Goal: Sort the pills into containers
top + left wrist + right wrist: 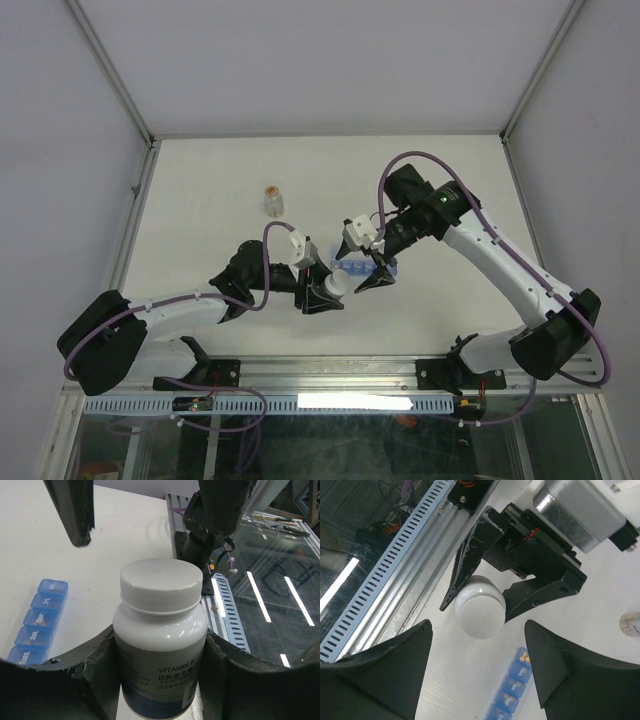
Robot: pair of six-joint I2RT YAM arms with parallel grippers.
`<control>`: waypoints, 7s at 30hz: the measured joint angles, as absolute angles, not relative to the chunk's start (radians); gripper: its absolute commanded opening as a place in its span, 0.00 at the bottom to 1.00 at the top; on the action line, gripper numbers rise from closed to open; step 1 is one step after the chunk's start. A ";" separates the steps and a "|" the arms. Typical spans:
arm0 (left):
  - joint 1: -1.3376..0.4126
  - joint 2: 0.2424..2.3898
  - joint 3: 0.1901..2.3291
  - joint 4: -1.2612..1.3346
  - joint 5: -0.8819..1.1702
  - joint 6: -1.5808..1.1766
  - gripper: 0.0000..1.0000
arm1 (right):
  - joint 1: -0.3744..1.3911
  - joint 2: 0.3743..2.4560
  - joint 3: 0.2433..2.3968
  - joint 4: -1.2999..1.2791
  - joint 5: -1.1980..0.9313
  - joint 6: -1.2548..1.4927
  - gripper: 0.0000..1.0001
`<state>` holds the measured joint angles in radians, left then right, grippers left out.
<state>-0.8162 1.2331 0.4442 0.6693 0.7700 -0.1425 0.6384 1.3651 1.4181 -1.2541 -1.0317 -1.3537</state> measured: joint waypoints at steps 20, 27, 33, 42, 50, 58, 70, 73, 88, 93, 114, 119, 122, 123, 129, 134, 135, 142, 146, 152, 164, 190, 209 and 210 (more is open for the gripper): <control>-0.816 1.263 0.475 0.682 0.848 -0.169 0.00 | 0.702 1.369 1.376 -1.171 -0.993 -1.275 0.46; -0.816 1.264 0.474 0.680 0.847 -0.179 0.00 | 0.704 1.369 1.364 -1.145 -0.993 -1.224 0.34; -0.817 1.258 0.458 0.704 0.791 -0.192 0.00 | 0.704 1.366 1.360 -1.082 -0.957 -1.054 0.16; -0.920 1.213 0.425 0.641 0.321 -0.105 0.00 | 0.698 1.407 1.369 -0.947 -0.751 -0.589 0.08; -0.949 1.269 0.467 0.594 0.044 -0.023 0.00 | 0.659 1.497 1.440 -0.954 -0.671 -0.382 0.98; -0.915 1.214 0.426 0.631 0.197 -0.011 0.00 | 0.546 1.406 1.486 -0.978 -0.823 -0.554 0.99; -0.836 1.203 0.423 0.705 0.717 -0.126 0.00 | 0.579 1.337 1.413 -1.245 -1.036 -1.292 0.87; -0.836 1.218 0.441 0.708 0.763 -0.139 0.00 | 0.612 1.350 1.411 -1.219 -1.030 -1.284 0.81; -0.836 1.240 0.455 0.715 0.813 -0.150 0.00 | 0.698 1.353 1.356 -1.169 -1.014 -1.251 0.57; -0.836 1.242 0.459 0.715 0.813 -0.150 0.00 | 0.709 1.353 1.355 -1.154 -1.011 -1.234 0.52; -0.847 1.229 0.410 0.762 0.592 -0.157 0.00 | 0.702 1.355 1.322 -0.994 -0.918 -0.981 0.15; -0.886 1.204 0.376 0.754 0.332 -0.136 0.00 | 0.701 1.389 1.310 -0.865 -0.822 -0.722 0.00; -0.894 1.204 0.379 0.693 0.174 -0.110 0.00 | 0.701 1.439 1.311 -0.775 -0.735 -0.527 0.02; -0.896 1.205 0.379 0.673 0.130 -0.103 0.00 | 0.701 1.460 1.313 -0.751 -0.714 -0.465 0.25; -0.895 1.211 0.379 0.640 0.002 -0.092 0.00 | 0.662 1.520 1.329 -0.732 -0.776 -0.279 0.90; -0.882 1.163 0.321 0.695 -0.016 -0.095 0.00 | 0.566 1.510 1.409 -0.800 -0.893 -0.284 0.98; -0.882 1.144 0.299 0.704 -0.002 -0.096 0.00 | 0.546 1.499 1.417 -0.807 -0.907 -0.303 0.99; -0.852 1.060 0.255 0.731 0.324 -0.111 0.00 | 0.523 1.379 1.419 -0.976 -1.074 -0.687 0.99; -0.849 1.069 0.326 0.701 0.554 -0.120 0.00 | 0.558 1.349 1.419 -1.123 -1.115 -0.978 0.95; -0.849 1.154 0.413 0.700 0.752 -0.135 0.00 | 0.662 1.351 1.419 -1.198 -1.073 -1.164 0.81; -0.849 1.244 0.453 0.704 0.860 -0.164 0.00 | 0.717 1.353 1.369 -1.209 -1.002 -1.218 0.66; -0.914 1.178 0.353 0.766 0.450 -0.138 0.00 | 0.735 1.377 1.325 -0.944 -0.861 -0.698 0.01; -0.960 1.231 0.290 0.910 0.091 -0.013 0.00 | 0.473 1.409 1.330 -0.818 -0.886 -0.481 0.99; -0.953 1.217 0.290 0.908 0.146 -0.017 0.00 | 0.474 1.392 1.329 -0.833 -0.909 -0.541 0.99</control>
